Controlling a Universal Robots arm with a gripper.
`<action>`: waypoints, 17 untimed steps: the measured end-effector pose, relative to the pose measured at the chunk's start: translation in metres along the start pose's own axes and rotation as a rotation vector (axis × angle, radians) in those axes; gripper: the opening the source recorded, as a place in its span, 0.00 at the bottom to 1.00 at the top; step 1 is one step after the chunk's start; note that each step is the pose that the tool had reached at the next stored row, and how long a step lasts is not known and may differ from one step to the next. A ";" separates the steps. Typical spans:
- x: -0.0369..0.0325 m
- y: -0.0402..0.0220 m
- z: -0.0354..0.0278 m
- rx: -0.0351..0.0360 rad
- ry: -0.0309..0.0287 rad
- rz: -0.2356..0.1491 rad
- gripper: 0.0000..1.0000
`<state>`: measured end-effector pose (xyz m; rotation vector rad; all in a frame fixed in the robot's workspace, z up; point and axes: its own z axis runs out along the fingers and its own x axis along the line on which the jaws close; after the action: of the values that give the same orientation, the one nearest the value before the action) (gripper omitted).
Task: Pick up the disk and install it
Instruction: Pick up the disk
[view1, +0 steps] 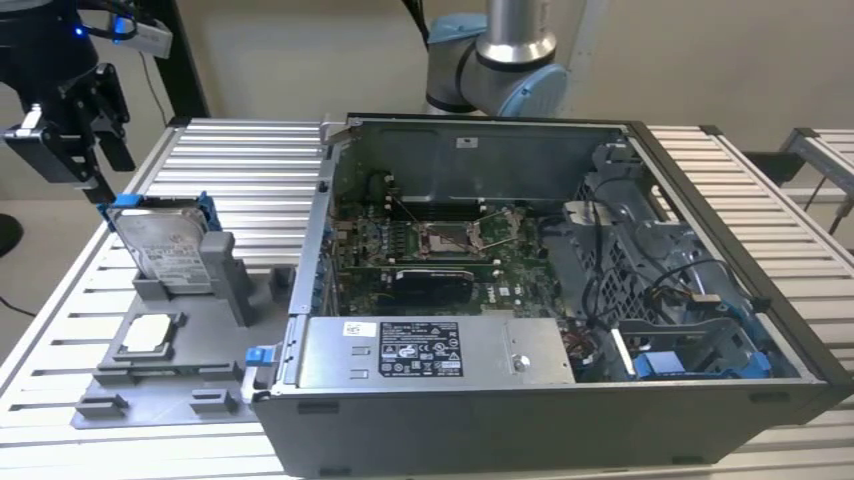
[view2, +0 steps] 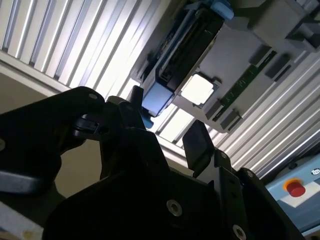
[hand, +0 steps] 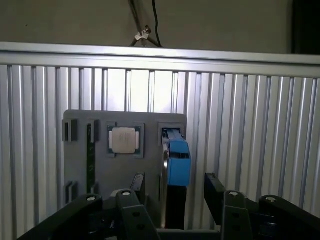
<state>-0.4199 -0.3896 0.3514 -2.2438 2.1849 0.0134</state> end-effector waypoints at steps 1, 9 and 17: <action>0.0000 0.0000 0.0011 -0.0001 0.0001 0.000 1.00; 0.0001 0.0000 0.0117 0.0000 0.0000 0.000 1.00; 0.0003 0.0000 0.0241 0.0000 -0.0001 0.000 1.00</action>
<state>-0.4199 -0.3896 0.3273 -2.2437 2.1849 0.0135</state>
